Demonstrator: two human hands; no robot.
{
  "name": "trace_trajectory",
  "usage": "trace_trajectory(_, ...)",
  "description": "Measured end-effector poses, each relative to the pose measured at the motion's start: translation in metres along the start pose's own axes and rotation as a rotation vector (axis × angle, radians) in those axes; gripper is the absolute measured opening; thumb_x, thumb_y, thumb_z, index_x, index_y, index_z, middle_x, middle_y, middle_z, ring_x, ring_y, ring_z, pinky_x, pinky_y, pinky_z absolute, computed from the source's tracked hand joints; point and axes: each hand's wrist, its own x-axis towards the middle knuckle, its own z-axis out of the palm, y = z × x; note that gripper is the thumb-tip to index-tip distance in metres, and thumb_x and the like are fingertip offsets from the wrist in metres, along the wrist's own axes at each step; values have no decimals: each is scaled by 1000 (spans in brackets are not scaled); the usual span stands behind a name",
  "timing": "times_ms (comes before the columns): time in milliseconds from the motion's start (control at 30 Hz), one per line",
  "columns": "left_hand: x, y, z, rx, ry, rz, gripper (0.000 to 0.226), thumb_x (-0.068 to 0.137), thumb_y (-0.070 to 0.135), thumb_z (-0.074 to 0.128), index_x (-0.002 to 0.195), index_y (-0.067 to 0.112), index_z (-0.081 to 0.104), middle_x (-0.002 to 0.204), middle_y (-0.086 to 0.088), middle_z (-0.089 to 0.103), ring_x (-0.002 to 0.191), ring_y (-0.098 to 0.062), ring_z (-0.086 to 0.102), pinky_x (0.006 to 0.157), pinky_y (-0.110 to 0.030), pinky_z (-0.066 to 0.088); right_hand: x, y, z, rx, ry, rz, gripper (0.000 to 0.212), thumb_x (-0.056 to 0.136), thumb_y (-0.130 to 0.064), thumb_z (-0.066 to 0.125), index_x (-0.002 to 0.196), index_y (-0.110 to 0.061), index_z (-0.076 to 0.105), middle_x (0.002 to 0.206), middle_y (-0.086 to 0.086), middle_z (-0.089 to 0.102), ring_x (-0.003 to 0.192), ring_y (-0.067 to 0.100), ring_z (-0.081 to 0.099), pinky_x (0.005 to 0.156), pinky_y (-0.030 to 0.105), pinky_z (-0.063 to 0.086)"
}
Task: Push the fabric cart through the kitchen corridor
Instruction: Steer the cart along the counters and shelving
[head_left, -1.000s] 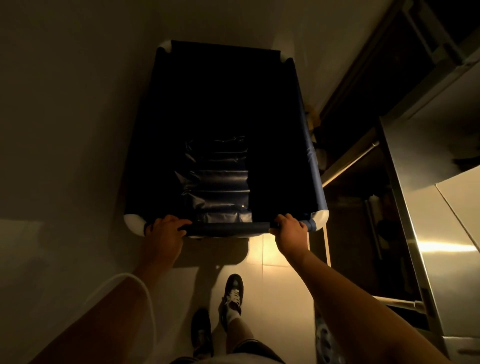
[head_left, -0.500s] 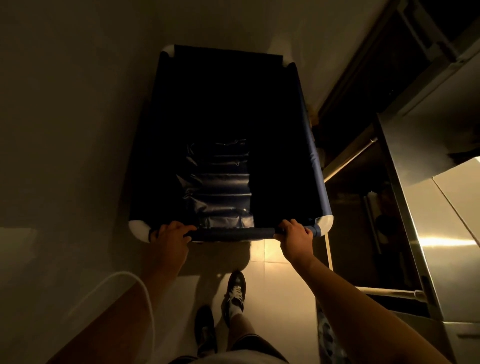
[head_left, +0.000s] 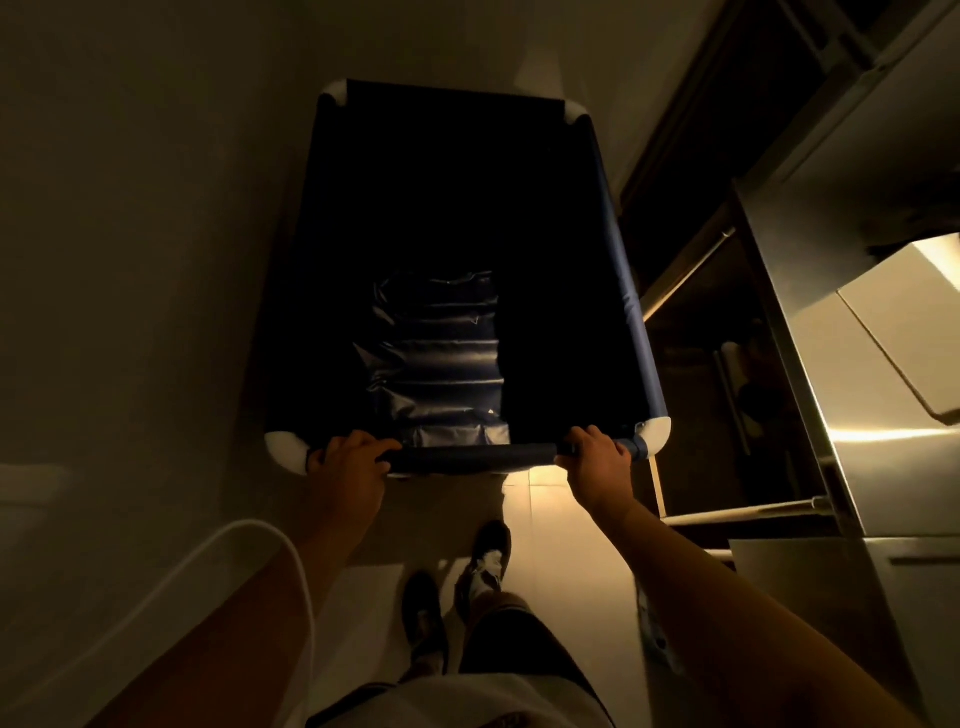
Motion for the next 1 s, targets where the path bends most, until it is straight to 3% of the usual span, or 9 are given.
trace_trajectory(433,-55,-10,5,-73,-76,-15,34,93,14,58,117,36,68,127,-3,62,117,-31,50,105,-53,38,-65,16,20,6,-3,-26,31,99,-32,61,129,-24,61,125,1,59,122,23,57,117,46,34)
trace_trajectory(533,-75,-10,7,-45,6,0,32,90,13,62,115,32,71,123,-5,66,112,-32,56,100,-50,43,-82,26,27,-35,15,-57,29,100,-24,59,129,-25,61,124,0,60,122,24,58,116,46,34)
trace_trajectory(667,-99,-14,13,-93,-24,35,30,92,9,61,116,23,73,119,-16,67,108,-36,60,94,-50,47,-108,39,41,-87,23,-76,32,98,-15,59,128,-26,62,124,-1,62,121,24,58,114,47,34)
trace_trajectory(900,-129,-25,14,-127,-96,3,34,92,3,61,124,11,67,126,-21,64,117,-38,58,101,-42,42,-146,51,60,-78,-4,-92,29,96,-14,64,121,-27,65,118,-1,61,116,24,59,113,46,37)
trace_trajectory(1000,-127,-31,-1,-81,-411,30,41,96,3,55,137,1,51,135,-25,57,123,-39,55,104,-37,38,-162,50,66,-50,-20,-84,24,97,-19,62,119,-28,67,117,-2,61,115,24,59,111,46,39)
